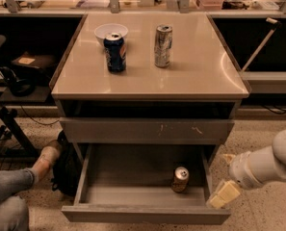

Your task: Pick orange can from middle drawer and place on counter

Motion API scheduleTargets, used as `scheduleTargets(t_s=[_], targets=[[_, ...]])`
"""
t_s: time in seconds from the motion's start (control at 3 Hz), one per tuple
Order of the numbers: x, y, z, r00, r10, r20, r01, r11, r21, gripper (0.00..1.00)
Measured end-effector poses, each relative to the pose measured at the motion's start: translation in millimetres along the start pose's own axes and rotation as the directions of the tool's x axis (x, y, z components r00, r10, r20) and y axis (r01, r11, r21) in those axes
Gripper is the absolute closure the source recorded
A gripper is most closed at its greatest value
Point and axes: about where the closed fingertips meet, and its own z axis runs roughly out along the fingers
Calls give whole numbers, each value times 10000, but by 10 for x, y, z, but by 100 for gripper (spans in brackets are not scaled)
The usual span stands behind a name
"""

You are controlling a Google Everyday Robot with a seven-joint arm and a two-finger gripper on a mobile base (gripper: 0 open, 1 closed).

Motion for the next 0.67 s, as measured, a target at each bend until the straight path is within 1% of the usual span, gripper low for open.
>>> scheduleTargets(t_s=[0.33, 0.67], targets=[[130, 29, 242, 9996, 269, 51, -267, 9987, -431, 0], [130, 29, 243, 9996, 269, 52, -266, 9987, -432, 0]])
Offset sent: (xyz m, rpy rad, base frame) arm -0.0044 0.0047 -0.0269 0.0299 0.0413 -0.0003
